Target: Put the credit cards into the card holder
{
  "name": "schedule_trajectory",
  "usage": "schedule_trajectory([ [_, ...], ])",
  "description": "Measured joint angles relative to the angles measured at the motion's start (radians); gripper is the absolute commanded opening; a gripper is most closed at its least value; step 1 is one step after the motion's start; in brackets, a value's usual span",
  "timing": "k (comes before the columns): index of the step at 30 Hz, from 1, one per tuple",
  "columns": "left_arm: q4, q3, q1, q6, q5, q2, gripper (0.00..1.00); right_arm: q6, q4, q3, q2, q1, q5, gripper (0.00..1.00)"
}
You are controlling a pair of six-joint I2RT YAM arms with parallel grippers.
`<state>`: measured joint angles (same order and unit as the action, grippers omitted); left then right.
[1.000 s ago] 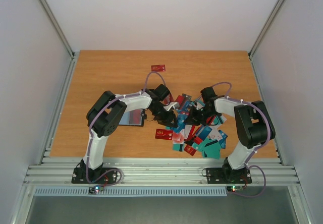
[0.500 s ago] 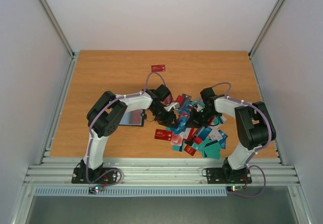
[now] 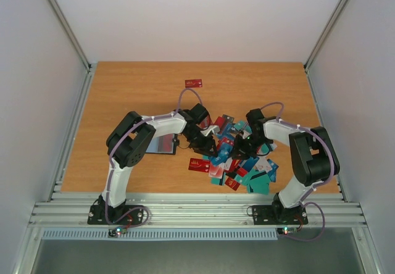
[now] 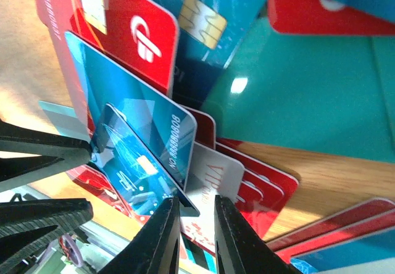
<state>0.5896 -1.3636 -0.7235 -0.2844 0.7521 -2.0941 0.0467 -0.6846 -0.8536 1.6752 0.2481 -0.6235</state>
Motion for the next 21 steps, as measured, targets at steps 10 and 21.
schedule_trajectory([
  [10,-0.011,0.005,0.0,-0.012,0.005,0.0,0.35,0.024,0.011,0.021,-0.008,0.0,-0.003,0.21],
  [21,-0.02,0.01,0.002,-0.022,0.011,0.0,0.34,0.035,0.047,0.029,-0.008,0.0,-0.039,0.17],
])
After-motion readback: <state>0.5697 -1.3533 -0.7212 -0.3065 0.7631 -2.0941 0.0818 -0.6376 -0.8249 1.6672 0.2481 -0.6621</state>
